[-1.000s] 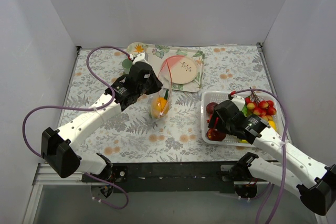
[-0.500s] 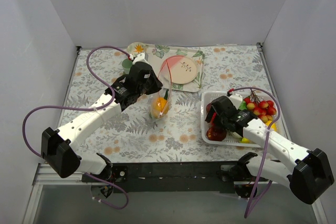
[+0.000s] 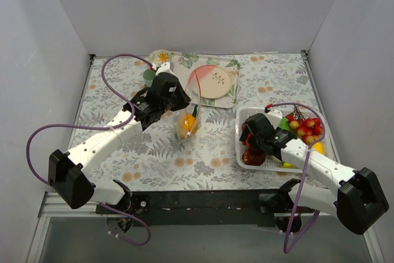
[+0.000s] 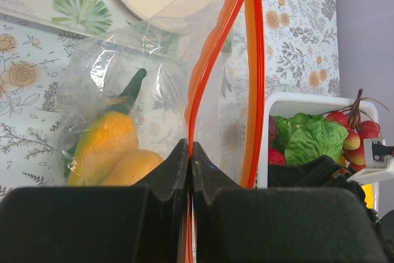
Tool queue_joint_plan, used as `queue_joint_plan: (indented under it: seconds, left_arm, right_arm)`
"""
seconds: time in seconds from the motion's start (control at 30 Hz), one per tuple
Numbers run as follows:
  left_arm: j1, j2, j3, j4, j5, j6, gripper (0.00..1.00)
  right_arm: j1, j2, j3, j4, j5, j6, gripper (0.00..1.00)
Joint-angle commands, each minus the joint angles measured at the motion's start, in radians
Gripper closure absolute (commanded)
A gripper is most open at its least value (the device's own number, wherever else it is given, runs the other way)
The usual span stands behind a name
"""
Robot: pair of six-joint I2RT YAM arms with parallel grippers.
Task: Place the food in the zip-top bag and seal the zipper
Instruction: Pick up the fake fruit from the bin.
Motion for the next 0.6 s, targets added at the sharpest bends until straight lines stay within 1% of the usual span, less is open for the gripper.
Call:
queue_joint_plan:
  seconds: [0.0, 0.1, 0.3, 0.37, 0.4, 0.43, 0.5, 0.53, 0.57]
  left_arm:
    - [0.003, -0.039, 0.014, -0.007, -0.004, 0.015, 1.0]
    - [0.003, -0.039, 0.017, -0.008, 0.0, 0.015, 1.0]
    - [0.003, -0.04, 0.02, -0.01, 0.0, 0.018, 1.0]
    - [0.003, -0.039, 0.018, -0.008, 0.0, 0.016, 1.0]
    - [0.003, -0.04, 0.02, -0.007, 0.002, 0.016, 1.0]
    - [0.003, -0.037, 0.018, -0.008, 0.002, 0.016, 1.0]
    - [0.003, -0.039, 0.02, -0.008, 0.0, 0.016, 1.0]
    - [0.003, -0.039, 0.018, -0.008, 0.003, 0.016, 1.0]
    - [0.003, -0.04, 0.018, -0.008, 0.002, 0.016, 1.0]
  right_arm:
    - [-0.006, 0.012, -0.018, 0.04, 0.063, 0.008, 0.14]
    - [-0.004, 0.027, -0.025, 0.059, 0.072, 0.004, 0.18]
    - [-0.004, 0.05, -0.011, 0.056, 0.098, -0.012, 0.21]
    - [-0.004, 0.047, -0.005, 0.056, 0.1, -0.016, 0.26]
    - [-0.006, 0.044, 0.003, 0.05, 0.101, -0.021, 0.3]
    - [-0.004, 0.041, 0.006, 0.046, 0.101, -0.024, 0.4]
    - [-0.003, 0.024, 0.018, 0.036, 0.097, -0.03, 0.5]
    - [-0.003, 0.016, 0.034, 0.024, 0.094, -0.039, 0.61]
    - [-0.004, -0.002, 0.043, 0.016, 0.089, -0.045, 0.64]
